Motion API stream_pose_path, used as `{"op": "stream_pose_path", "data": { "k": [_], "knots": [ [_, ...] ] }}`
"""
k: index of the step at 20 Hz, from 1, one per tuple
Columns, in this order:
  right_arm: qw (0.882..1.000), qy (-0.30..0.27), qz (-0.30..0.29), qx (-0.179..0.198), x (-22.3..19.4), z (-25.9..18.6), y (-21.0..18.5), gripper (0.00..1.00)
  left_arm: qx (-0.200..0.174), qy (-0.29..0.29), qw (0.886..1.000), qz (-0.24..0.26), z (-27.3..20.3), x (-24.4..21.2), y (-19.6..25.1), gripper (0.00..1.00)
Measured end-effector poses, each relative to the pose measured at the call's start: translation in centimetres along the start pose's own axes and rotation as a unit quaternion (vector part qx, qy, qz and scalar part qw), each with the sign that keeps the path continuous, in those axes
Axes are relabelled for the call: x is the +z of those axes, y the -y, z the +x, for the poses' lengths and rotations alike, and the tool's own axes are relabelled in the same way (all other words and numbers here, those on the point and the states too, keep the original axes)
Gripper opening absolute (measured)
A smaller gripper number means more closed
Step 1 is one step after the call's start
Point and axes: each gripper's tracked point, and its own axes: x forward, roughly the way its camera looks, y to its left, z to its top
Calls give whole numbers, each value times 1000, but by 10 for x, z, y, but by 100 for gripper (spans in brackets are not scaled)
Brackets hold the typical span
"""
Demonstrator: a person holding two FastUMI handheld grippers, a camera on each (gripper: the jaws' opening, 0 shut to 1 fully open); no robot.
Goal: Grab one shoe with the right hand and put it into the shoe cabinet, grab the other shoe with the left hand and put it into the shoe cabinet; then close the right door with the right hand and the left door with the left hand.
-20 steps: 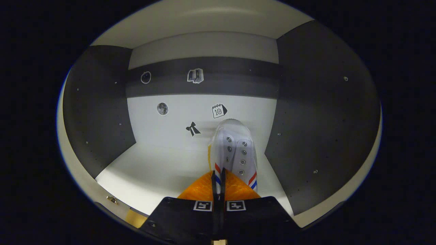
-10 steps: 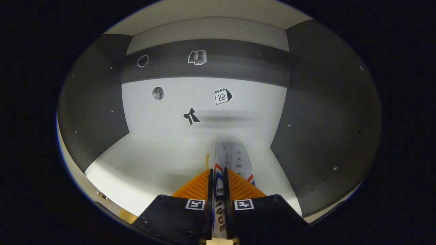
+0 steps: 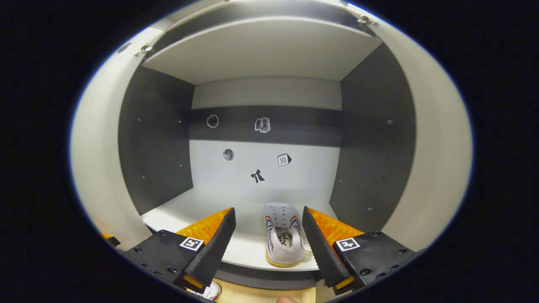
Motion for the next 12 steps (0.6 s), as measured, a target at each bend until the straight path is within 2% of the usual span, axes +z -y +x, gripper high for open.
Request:
{"op": "stream_pose_path", "data": {
  "k": [1,2,3,4,7,8,9,12],
  "knots": [
    [1000,10,0,6,4,-16,0,98,-4,-6,1000,0,1,-3,2,100],
    [1000,19,-1,10,5,-31,0,98,-8,-13,1000,-1,1,-5,5,94],
    [999,28,-3,15,8,-47,0,98,-13,-20,1000,-1,1,-11,9,100],
    [999,37,-6,21,9,-63,0,98,-18,-26,999,-1,0,-16,12,94],
    [998,57,-10,27,6,-106,2,98,-28,-48,998,2,1,-35,20,94],
    [998,59,-9,29,2,-118,2,97,-31,-57,998,3,2,-41,20,100],
    [998,59,-6,33,-4,-130,1,97,-34,-66,997,1,2,-49,22,94],
    [997,51,-8,53,-26,-162,-3,98,-40,-84,996,-7,5,-72,24,94]
  ]
}}
